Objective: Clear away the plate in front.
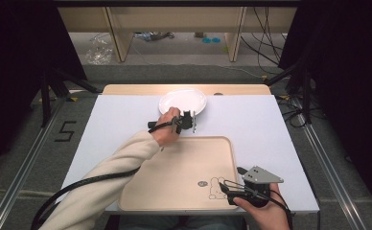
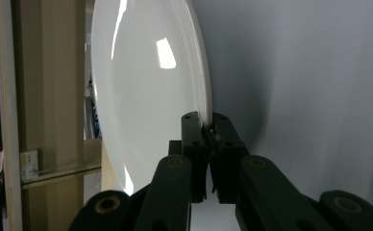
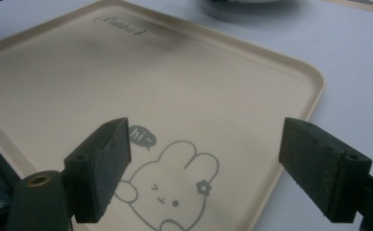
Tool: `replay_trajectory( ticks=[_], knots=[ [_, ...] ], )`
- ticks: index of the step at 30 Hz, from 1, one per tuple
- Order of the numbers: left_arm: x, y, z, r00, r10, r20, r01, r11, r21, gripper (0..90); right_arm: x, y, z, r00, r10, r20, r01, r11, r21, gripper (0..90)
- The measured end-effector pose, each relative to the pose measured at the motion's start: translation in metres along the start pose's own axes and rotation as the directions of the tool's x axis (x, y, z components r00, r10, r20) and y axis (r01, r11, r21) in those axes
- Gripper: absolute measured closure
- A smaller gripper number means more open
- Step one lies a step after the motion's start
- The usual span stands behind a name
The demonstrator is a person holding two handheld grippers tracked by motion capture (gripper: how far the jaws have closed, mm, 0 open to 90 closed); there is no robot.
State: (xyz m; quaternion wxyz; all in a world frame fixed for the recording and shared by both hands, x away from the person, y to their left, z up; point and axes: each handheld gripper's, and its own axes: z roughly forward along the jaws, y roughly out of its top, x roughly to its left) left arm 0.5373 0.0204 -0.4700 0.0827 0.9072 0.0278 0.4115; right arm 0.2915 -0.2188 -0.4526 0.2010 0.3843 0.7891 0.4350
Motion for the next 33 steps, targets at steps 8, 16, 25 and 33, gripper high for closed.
replay_trajectory(
  ticks=[8,16,25,33],
  knots=[
    [0.004,-0.001,-0.005,0.9997,-0.009,-0.024,0.009,0.9999,-0.005,87.5,0.0,0.0,0.0,1.0,0.001,0.0,-0.001,1.0,0.001,19.5],
    [0.006,-0.002,-0.008,0.9996,-0.005,-0.027,0.005,1.0,-0.008,87.3,0.0,0.0,0.0,1.0,0.0,0.001,0.0,1.0,0.0,19.6],
    [0.005,-0.003,-0.012,0.999,0.009,-0.043,-0.01,0.9999,-0.014,86.9,0.0,0.0,0.0,0.9999,-0.006,0.01,0.006,1.0,-0.006,19.6],
    [0.005,-0.004,-0.016,0.9969,0.033,-0.071,-0.034,0.9992,-0.023,87.1,0.0,0.0,0.0,1.0,0.0,0.003,0.0,1.0,0.001,19.5]
  ],
)
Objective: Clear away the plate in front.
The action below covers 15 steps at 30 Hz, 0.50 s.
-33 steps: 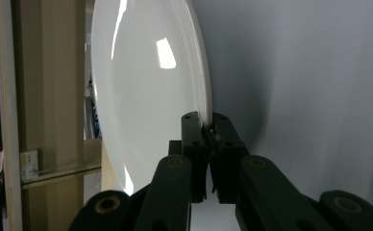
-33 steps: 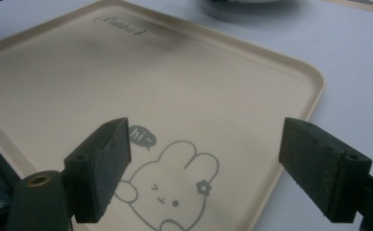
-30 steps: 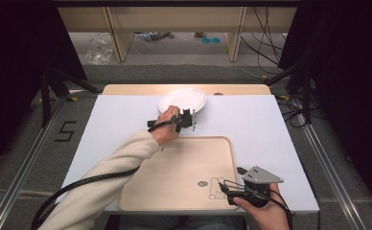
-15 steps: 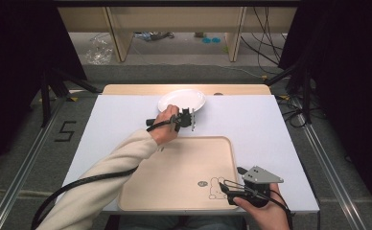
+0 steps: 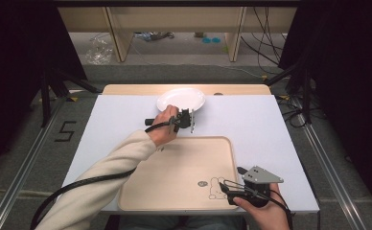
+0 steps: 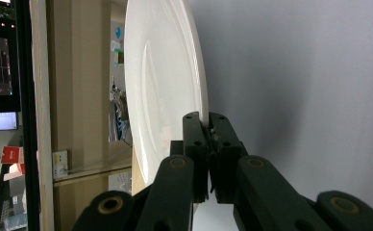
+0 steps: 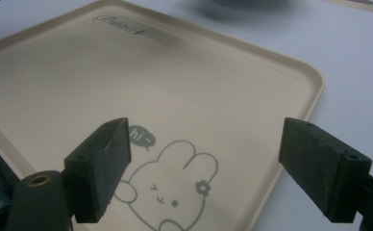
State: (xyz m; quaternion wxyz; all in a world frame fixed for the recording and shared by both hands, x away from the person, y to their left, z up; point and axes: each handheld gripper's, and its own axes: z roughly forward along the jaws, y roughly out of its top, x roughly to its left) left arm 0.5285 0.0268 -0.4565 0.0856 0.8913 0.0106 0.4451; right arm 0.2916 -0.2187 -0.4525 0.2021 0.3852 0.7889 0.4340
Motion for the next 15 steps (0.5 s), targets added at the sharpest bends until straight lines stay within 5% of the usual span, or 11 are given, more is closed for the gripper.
replay_trajectory(
  ticks=[15],
  knots=[
    [-0.003,-0.006,-0.013,0.9997,0.012,-0.023,-0.012,0.9997,-0.023,87.1,0.0,0.0,0.0,1.0,0.0,0.003,0.0,1.0,-0.001,19.6]
  ],
)
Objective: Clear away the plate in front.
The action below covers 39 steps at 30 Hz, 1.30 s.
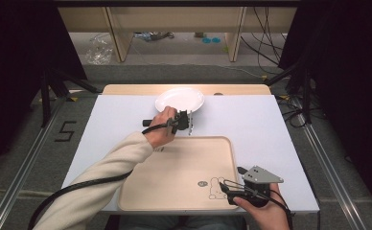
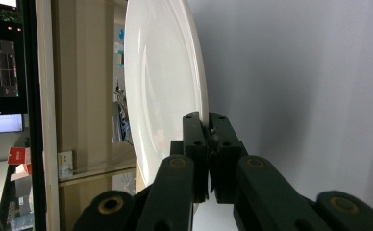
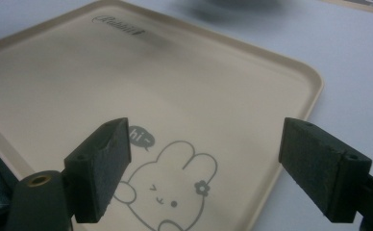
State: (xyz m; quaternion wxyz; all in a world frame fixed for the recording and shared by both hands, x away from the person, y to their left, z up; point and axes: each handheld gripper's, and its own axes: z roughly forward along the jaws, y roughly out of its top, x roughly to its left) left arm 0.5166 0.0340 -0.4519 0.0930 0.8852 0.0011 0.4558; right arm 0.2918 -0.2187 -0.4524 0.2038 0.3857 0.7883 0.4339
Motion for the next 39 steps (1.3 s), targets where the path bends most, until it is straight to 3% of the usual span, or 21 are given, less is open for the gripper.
replay_trajectory(
  ticks=[7,8,29,39],
  knots=[
    [0.0,-0.003,-0.015,0.9995,0.027,-0.014,-0.027,0.9996,0.0,87.2,-0.001,0.001,0.0,0.9999,-0.009,0.011,0.009,1.0,-0.006,19.6],
    [-0.001,-0.004,-0.016,0.9999,0.01,-0.004,-0.01,0.9999,-0.003,87.2,-0.001,0.001,0.0,0.9999,-0.007,0.012,0.008,1.0,-0.009,19.6],
    [-0.008,-0.011,-0.043,0.9999,-0.004,-0.012,0.004,0.9996,-0.029,87.2,-0.001,0.001,-0.001,0.9998,-0.009,0.019,0.009,1.0,-0.015,19.6],
    [-0.013,-0.009,-0.054,0.9997,0.011,-0.021,-0.012,0.9989,-0.046,87.0,-0.001,0.001,-0.001,0.9998,-0.003,0.017,0.004,1.0,-0.015,19.5]
  ],
)
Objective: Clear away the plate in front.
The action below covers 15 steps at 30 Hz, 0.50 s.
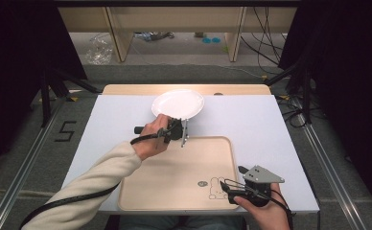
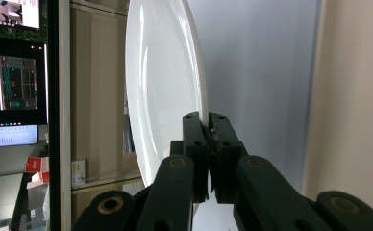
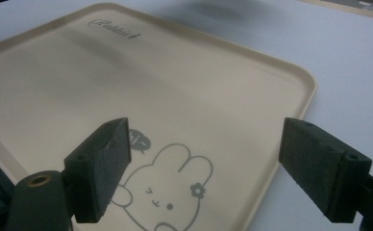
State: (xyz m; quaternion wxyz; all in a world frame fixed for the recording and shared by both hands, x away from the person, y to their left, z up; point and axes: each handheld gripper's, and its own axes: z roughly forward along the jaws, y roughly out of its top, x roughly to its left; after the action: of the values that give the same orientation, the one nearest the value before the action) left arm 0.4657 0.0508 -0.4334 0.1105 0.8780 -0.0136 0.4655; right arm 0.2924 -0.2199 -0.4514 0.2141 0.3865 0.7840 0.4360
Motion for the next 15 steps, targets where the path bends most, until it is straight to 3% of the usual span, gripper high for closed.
replay_trajectory(
  ticks=[15],
  knots=[
    [-0.007,-0.002,-0.019,0.9993,0.03,-0.022,-0.03,0.9995,-0.013,87.1,0.0,0.001,0.0,1.0,-0.007,0.005,0.007,1.0,-0.004,19.5]
  ],
)
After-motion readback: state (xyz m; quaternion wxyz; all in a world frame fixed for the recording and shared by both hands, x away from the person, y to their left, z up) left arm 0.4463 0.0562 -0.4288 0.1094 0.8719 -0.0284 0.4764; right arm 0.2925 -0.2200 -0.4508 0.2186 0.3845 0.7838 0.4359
